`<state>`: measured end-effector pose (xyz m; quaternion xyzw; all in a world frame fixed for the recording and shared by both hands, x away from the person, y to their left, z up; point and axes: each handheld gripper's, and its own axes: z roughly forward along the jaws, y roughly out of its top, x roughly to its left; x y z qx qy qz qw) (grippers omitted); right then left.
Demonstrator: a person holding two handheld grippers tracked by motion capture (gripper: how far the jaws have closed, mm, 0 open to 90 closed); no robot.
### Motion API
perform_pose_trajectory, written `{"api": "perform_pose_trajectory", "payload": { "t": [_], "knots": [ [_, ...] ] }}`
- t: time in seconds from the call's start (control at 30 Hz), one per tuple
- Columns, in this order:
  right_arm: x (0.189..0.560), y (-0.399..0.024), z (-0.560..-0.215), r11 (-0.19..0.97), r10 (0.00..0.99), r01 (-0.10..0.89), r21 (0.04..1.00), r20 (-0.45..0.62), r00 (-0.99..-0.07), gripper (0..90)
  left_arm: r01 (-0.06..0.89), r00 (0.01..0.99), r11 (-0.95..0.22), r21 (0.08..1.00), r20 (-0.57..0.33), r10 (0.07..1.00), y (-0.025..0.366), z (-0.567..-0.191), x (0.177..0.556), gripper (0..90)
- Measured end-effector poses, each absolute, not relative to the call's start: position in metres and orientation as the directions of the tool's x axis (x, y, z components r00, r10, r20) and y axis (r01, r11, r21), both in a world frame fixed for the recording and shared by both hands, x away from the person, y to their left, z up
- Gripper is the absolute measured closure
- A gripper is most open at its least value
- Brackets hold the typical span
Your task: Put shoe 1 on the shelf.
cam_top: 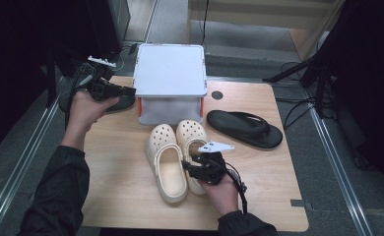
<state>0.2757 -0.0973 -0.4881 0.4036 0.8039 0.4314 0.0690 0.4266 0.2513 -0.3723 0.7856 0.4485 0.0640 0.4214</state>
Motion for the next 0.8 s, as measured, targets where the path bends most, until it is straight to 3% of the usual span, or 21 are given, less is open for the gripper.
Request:
{"api": "perform_pose_trajectory", "payload": {
  "t": [0.3,0.8],
  "knots": [
    [0.276,-0.086,-0.492,0.298,0.733,0.608,0.735,0.232,-0.639,49.7,0.659,0.577,-0.238,0.713,-0.277,0.769,0.246,-0.379,0.445,89.7],
    [0.295,-0.072,-0.498,0.25,0.765,0.655,0.713,0.27,-0.585,49.7,0.649,0.571,-0.256,0.716,-0.238,0.786,0.239,-0.379,0.444,89.7]
  ]
}}
